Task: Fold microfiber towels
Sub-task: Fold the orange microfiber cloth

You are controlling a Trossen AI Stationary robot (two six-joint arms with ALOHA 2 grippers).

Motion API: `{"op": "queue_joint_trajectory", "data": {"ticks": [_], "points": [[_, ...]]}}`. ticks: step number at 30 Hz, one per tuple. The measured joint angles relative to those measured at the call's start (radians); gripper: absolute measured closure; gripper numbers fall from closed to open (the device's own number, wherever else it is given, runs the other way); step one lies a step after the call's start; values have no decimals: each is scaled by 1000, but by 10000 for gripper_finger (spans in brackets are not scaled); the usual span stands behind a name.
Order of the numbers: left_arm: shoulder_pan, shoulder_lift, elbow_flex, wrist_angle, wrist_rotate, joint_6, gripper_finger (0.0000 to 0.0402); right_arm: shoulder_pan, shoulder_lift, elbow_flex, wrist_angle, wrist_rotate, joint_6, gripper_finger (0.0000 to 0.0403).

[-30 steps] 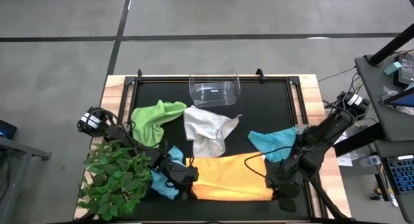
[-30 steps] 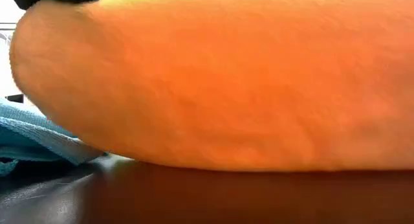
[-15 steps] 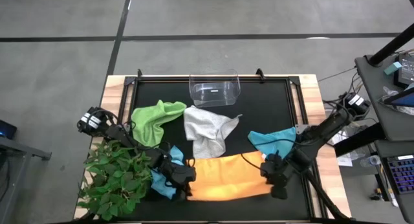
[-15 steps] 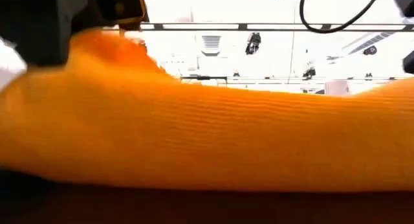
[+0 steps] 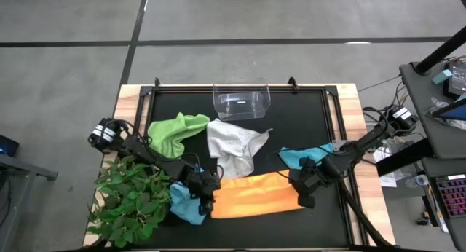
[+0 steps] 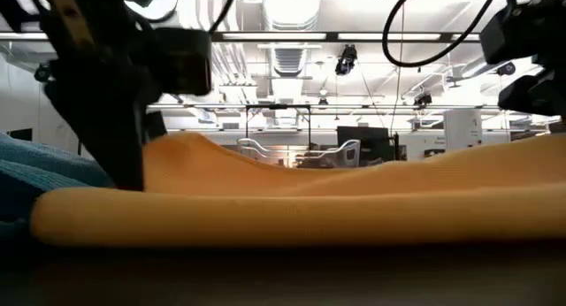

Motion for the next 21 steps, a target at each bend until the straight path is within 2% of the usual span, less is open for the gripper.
{"op": "queue_joint_trajectory", "data": {"ticks": [9,21], "points": [[29,0,0,-81,-25,-13,401,-28,0,0,-41,91,-24,394],[55,-1,0,-112,-67,-62,402,-64,3,-3,-44,126,-58,394]]}}
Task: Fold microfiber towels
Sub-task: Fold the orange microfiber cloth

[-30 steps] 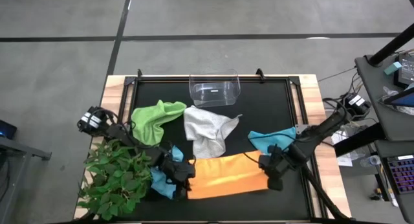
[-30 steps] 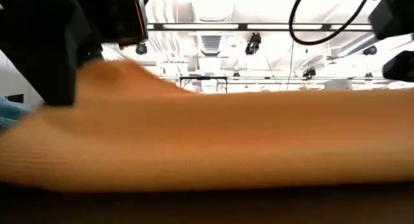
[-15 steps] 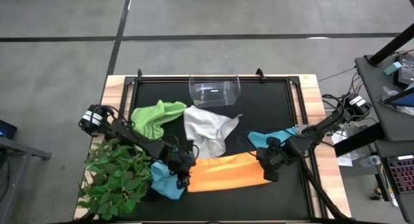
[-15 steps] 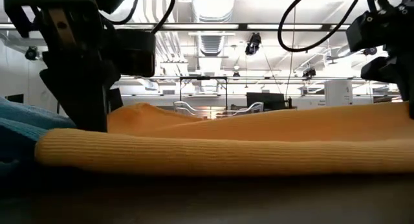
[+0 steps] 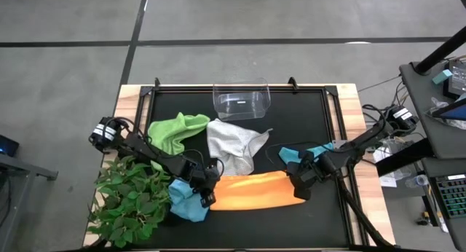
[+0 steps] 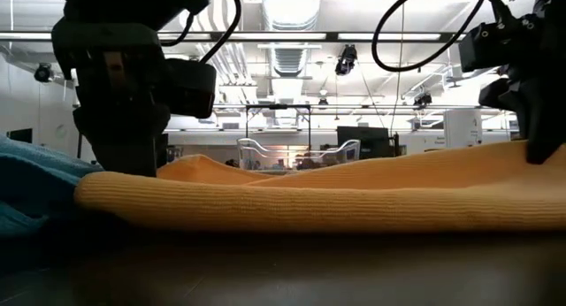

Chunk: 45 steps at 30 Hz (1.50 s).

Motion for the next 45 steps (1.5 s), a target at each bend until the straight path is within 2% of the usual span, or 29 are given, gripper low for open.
{"op": "queue_joint_trajectory", "data": {"ticks": [5,10,16,19,28,35,40,45], "points": [[6,0,0,0,-2,-1,389,1,0,-20,1,36,3,394],[8,-40,0,-8,0,8,336,-10,0,-37,7,37,12,389],[21,-88,0,-35,-13,61,270,-24,0,-39,16,38,13,343],[20,-98,3,-34,-86,98,261,-26,0,-39,18,38,9,318],[23,-94,0,-24,-248,138,275,-27,0,-40,25,38,-1,280],[23,-79,0,48,-243,169,302,-27,0,-40,26,38,-2,276],[22,-62,-1,37,-232,168,323,-27,0,-40,28,38,-4,280],[25,-53,-1,32,-230,168,365,-28,0,-41,29,38,-4,275]]}}
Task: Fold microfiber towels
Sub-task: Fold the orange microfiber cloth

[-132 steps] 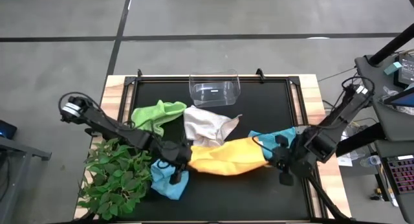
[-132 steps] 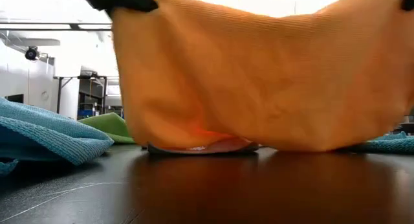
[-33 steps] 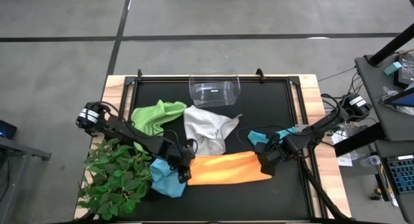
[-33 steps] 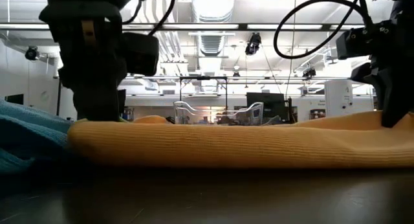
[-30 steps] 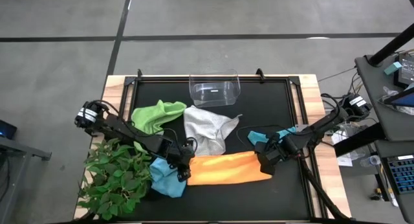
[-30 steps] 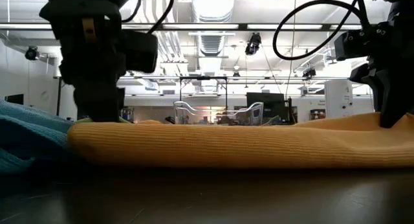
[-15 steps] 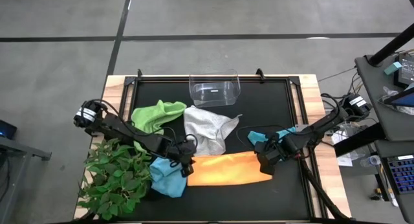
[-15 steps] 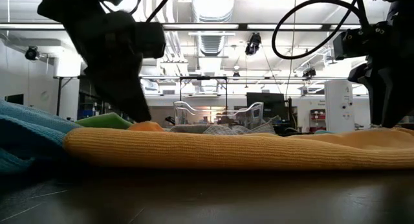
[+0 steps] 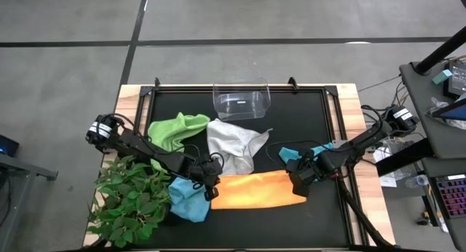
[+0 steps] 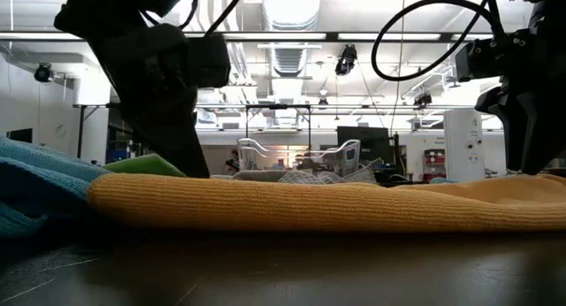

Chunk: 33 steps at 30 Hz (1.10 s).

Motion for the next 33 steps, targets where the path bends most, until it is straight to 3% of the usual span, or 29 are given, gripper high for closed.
{"op": "queue_joint_trajectory", "data": {"ticks": [3,10,25,33], "points": [[4,0,0,-20,-2,-4,395,0,0,0,0,0,0,273],[6,-6,22,-147,-63,-28,401,0,0,0,1,0,1,280],[8,-36,48,-190,-84,9,402,0,0,0,6,16,0,272],[-13,-33,71,-34,51,209,402,0,0,-2,8,27,0,275]]}}
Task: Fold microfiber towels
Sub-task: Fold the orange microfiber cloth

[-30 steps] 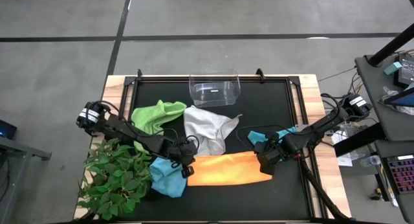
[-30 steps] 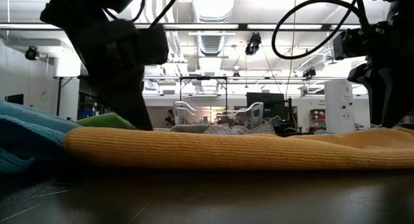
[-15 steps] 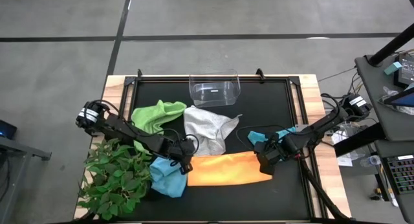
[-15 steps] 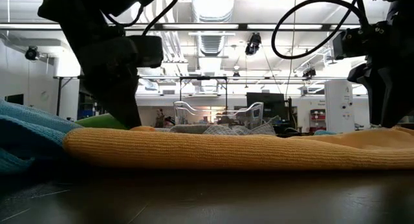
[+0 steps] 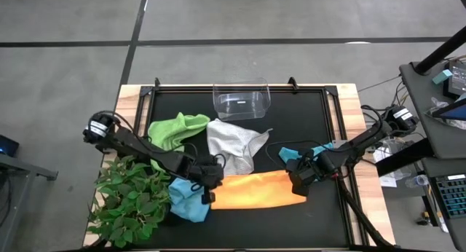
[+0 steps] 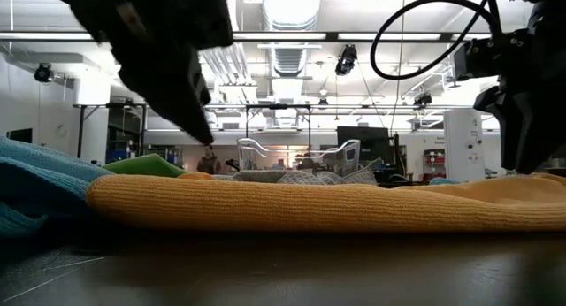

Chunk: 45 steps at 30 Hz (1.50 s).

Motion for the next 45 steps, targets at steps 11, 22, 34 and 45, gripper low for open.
{"op": "queue_joint_trajectory", "data": {"ticks": [11,22,34,45], "points": [[8,98,-4,-113,-37,-78,401,0,0,-2,2,27,1,271],[15,38,-2,-227,-94,-106,401,-2,-8,-4,-1,-45,256,249],[15,36,3,-211,-134,-110,401,101,-115,-30,-8,-117,684,163],[14,36,3,-200,-145,-157,401,249,-132,-179,187,-90,989,156]]}}
